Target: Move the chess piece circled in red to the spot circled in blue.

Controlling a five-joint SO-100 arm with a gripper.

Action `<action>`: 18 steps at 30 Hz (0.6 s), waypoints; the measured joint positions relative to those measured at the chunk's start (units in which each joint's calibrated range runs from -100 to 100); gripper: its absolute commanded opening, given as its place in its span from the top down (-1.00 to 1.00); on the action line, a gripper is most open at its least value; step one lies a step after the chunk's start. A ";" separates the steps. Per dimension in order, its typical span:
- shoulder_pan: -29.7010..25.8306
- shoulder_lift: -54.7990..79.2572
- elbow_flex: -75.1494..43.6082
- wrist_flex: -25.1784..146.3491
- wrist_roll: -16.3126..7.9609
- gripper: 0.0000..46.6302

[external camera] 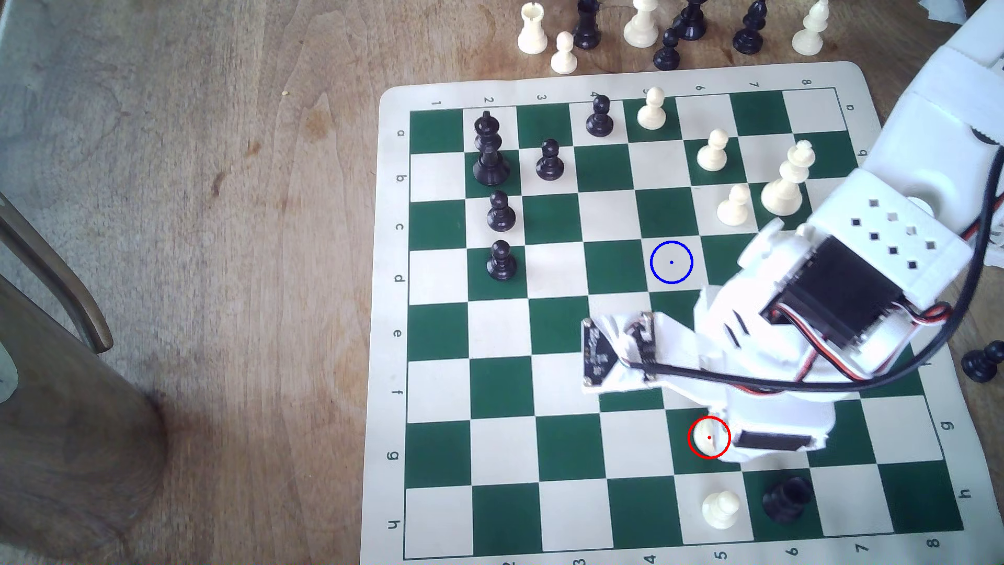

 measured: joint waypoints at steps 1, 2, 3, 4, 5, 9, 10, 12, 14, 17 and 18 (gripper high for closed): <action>-0.07 0.00 0.00 0.00 0.00 0.91; -0.15 0.00 0.00 0.00 0.00 0.93; -0.15 0.00 0.00 0.00 0.00 0.93; -0.15 0.00 0.00 0.00 0.00 0.93; -0.07 -0.25 0.00 0.08 0.00 0.93; 1.55 -4.78 -0.45 2.79 0.00 0.94; 2.06 -5.87 -1.36 3.82 0.00 0.94; 4.20 -9.80 -4.61 6.29 0.29 0.94; 5.75 -12.07 -6.15 7.65 0.73 0.94; 10.40 -16.42 -6.60 10.36 1.81 0.94; 11.65 -17.43 -6.33 10.52 2.20 0.94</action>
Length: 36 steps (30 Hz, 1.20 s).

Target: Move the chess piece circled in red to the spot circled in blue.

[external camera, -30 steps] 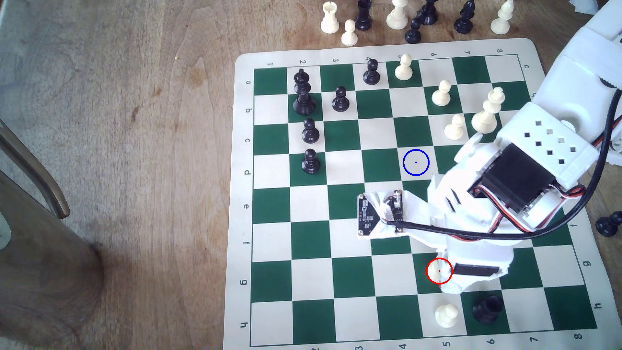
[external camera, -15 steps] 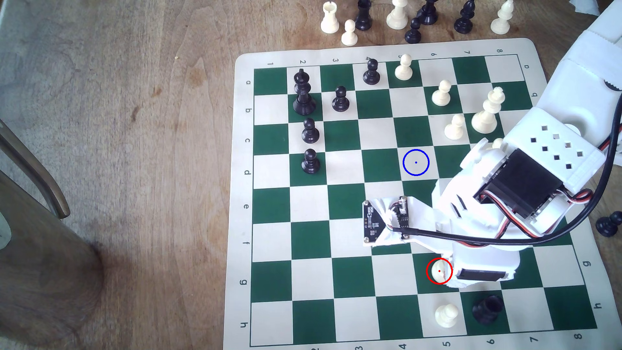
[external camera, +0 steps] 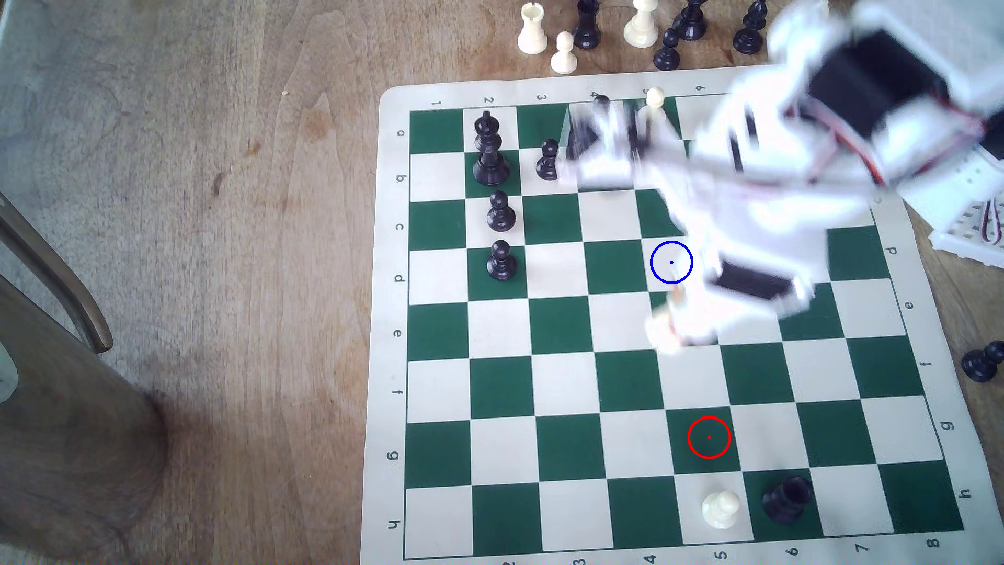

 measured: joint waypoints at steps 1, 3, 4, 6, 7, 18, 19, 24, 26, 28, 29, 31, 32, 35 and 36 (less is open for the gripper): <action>1.33 -1.42 1.45 0.00 0.44 0.94; 4.13 -5.45 7.59 -1.35 1.47 0.94; 5.01 -6.37 9.85 -1.83 1.71 0.94; 6.12 -8.46 14.37 -3.67 2.25 0.94; 6.56 -10.64 19.97 -5.42 2.59 0.94; 7.45 -15.08 41.21 -15.78 4.35 0.94; 7.89 -15.08 42.30 -16.97 4.59 0.94; 10.91 -14.50 44.65 -20.56 5.81 0.94; 11.50 -14.24 44.65 -21.04 5.96 0.94; 11.95 -13.24 44.65 -21.51 5.96 0.94; 12.17 -12.07 44.65 -21.99 5.96 0.94; 11.95 -10.89 44.65 -22.63 6.01 0.94; 11.73 -10.14 44.65 -23.11 6.01 0.94; 11.28 -8.71 44.65 -24.06 6.01 0.94; 11.28 -8.55 44.65 -24.22 6.01 0.94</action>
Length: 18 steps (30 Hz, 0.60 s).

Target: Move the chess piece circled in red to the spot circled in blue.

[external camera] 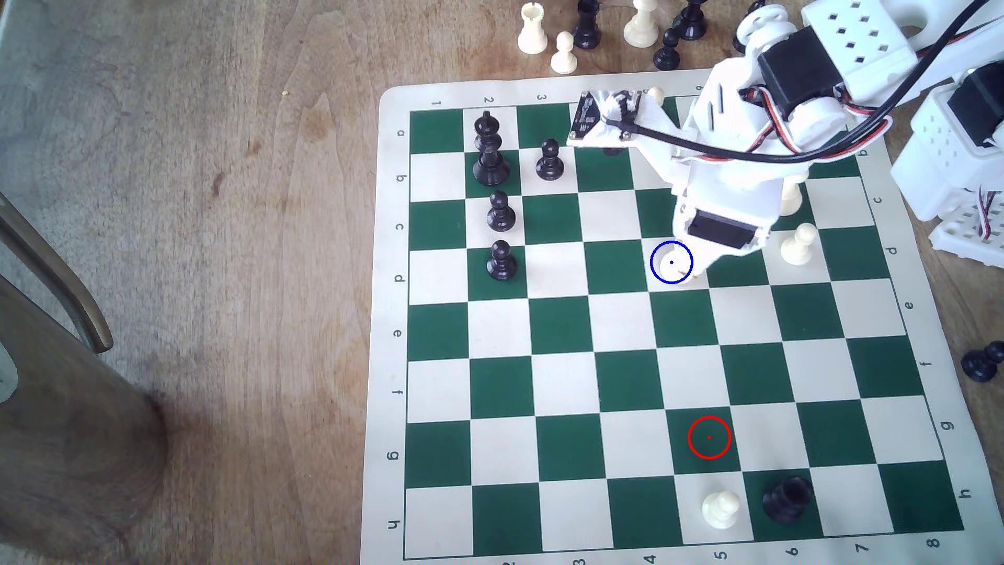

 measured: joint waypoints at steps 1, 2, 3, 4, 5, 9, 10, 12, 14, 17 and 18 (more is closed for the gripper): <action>0.07 0.00 0.00 0.00 0.00 0.94; 0.37 0.00 0.00 0.00 0.00 0.94; 0.44 0.00 0.00 0.00 0.00 0.94; 0.52 0.00 0.00 0.00 0.00 0.94; 0.52 0.00 0.00 0.00 0.15 0.94; 0.59 0.00 0.00 0.00 0.63 0.85; 0.74 0.00 0.00 0.00 0.63 0.62; 0.81 0.50 0.00 0.00 0.63 0.23; 0.81 0.75 0.00 -0.32 0.73 0.00; 0.81 1.09 0.00 -0.32 1.56 -0.25; 0.81 1.01 0.36 -0.32 1.71 -0.36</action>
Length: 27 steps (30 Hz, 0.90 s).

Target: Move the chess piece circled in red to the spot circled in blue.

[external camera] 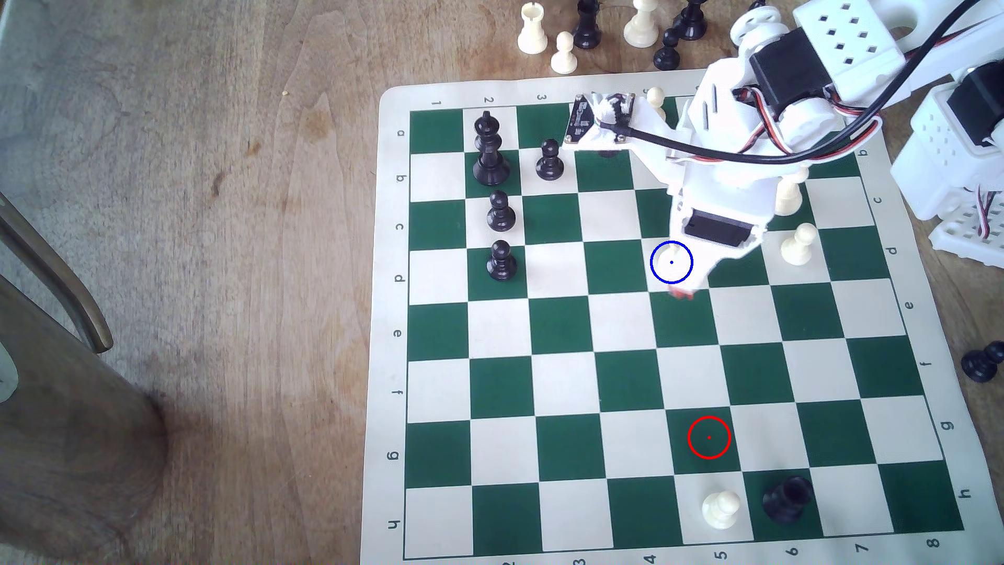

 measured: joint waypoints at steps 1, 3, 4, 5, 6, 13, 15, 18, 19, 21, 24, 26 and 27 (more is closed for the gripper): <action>0.52 -0.42 1.36 0.00 0.15 -0.40; 1.18 -1.01 2.08 0.00 0.29 -0.49; 1.55 -2.01 2.62 0.00 0.54 -0.54; 1.99 -3.44 2.89 0.00 0.63 -0.61; 2.65 -6.37 3.89 0.00 0.73 -0.63; 2.65 -21.03 12.20 -3.59 1.27 -0.21; 1.40 -31.59 20.52 -9.24 1.37 -0.16; 0.59 -38.88 22.96 -11.47 1.42 -0.27; 0.44 -41.73 23.68 -12.27 1.51 -0.35; 0.44 -44.24 24.67 -12.67 1.86 -0.40; 0.44 -49.69 28.29 -12.75 3.27 -0.32; 0.52 -53.04 31.00 -13.39 4.25 -0.29; 0.59 -55.47 33.08 -13.55 4.88 -0.29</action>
